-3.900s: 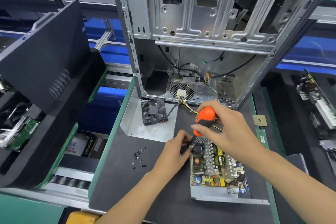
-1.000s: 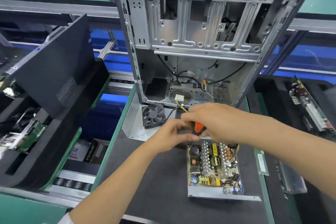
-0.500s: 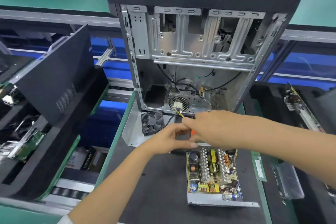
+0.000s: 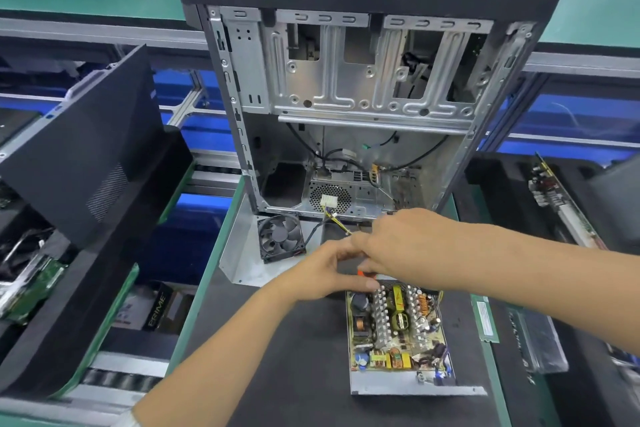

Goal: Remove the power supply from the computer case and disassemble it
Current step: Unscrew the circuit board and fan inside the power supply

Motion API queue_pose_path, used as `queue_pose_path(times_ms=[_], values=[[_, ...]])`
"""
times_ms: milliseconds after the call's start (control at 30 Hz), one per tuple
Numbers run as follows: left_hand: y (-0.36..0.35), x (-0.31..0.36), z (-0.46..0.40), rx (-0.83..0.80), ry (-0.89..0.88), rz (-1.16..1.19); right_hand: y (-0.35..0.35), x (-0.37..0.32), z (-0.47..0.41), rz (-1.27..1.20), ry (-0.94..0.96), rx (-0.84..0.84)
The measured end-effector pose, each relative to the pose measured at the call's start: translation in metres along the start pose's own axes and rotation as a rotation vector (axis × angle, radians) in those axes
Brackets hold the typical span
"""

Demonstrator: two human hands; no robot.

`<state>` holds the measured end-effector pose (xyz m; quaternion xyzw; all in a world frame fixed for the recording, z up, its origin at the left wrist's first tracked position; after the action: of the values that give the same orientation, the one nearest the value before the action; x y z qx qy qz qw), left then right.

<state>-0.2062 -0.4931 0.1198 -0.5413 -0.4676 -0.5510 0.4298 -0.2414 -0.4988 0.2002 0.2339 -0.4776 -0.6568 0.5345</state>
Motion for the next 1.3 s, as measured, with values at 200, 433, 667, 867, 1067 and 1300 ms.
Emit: queue_pose_path(times_ms=[200,433,667,867,1067,1300], values=[[0.000,-0.005,0.003,0.017,0.026,0.023,0.000,0.002,0.012,-0.287,0.092,-0.038],[-0.004,-0.008,0.001,-0.002,0.050,0.036,0.004,-0.004,0.006,0.017,0.010,0.068],[-0.009,-0.003,-0.001,-0.069,0.060,0.016,0.018,0.007,0.011,0.046,-0.166,0.057],[-0.004,-0.006,-0.003,-0.035,0.080,0.054,0.003,-0.008,0.019,-0.146,-0.005,-0.071],[-0.011,-0.004,-0.004,-0.054,0.050,0.017,0.006,0.010,0.010,0.061,-0.267,0.033],[-0.007,-0.008,-0.001,-0.049,0.070,0.028,0.010,0.000,0.016,-0.175,-0.184,0.041]])
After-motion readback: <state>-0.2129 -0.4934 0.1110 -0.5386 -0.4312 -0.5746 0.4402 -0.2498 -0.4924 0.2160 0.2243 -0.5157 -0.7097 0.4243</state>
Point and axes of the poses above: each hand's wrist, its own z-axis away from the middle knuckle, its own y-axis out of the back of the hand, x = y × z, the point moved 9 cm from there along -z, towards the middle knuckle, and after that the axes turned 4 degrees about -y, right-handed, at the moved point
